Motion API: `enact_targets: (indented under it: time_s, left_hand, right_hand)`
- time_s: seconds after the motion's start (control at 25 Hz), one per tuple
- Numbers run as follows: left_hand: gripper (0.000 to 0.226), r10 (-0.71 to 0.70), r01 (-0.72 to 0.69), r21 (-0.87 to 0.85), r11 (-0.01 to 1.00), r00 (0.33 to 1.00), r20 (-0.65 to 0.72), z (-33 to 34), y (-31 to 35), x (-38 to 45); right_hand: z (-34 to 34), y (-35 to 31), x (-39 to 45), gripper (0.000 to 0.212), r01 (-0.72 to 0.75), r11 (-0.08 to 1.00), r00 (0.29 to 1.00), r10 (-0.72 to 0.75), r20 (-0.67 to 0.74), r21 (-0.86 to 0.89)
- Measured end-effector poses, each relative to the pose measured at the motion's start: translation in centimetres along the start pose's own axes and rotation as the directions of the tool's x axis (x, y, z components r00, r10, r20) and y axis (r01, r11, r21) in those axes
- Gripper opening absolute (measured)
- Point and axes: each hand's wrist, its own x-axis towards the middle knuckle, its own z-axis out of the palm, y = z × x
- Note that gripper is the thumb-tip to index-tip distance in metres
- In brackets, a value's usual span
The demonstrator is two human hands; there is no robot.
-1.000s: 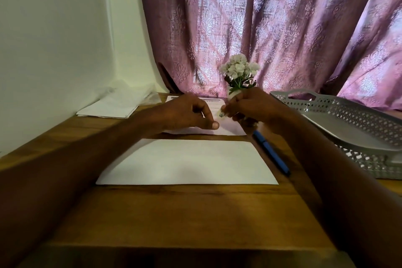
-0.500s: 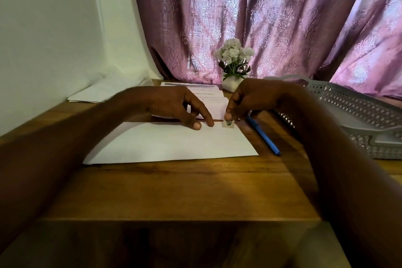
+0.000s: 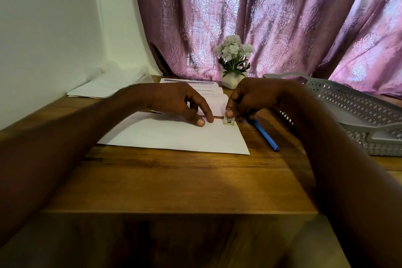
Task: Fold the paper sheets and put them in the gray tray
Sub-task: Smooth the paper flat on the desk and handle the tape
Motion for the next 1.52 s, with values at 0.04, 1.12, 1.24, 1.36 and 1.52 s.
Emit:
enact_targets:
  time_s: [0.04,1.12,1.24,1.36,1.52]
  left_hand:
    - [0.022,0.007,-0.007,0.008,1.000,1.000,-0.004,0.02,-0.10,0.07]
    - [0.026,-0.018,0.018,0.039,0.999,1.000,0.005,-0.02,-0.15,-0.01]
    - [0.023,-0.026,0.026,0.032,0.999,1.000,0.006,0.04,-0.05,-0.03]
    - [0.023,-0.036,0.036,0.029,0.999,0.999,0.005,0.05,0.08,-0.05]
    - [0.029,-0.034,0.034,0.010,0.999,0.999,-0.007,0.09,0.10,-0.18]
  right_hand:
    - [0.00,-0.02,-0.03,0.016,0.004,1.000,1.000,-0.004,-0.001,0.013]
    - [0.67,-0.70,0.03,0.009,-0.039,0.999,0.997,0.038,0.068,0.011]
    - [0.74,-0.76,-0.03,0.009,-0.044,0.999,0.997,0.043,0.063,0.014]
    - [0.71,-0.82,-0.14,0.010,-0.049,0.999,0.998,0.049,0.050,-0.004]
    - [0.85,-0.81,-0.18,0.013,-0.044,0.999,0.998,0.045,0.035,-0.020]
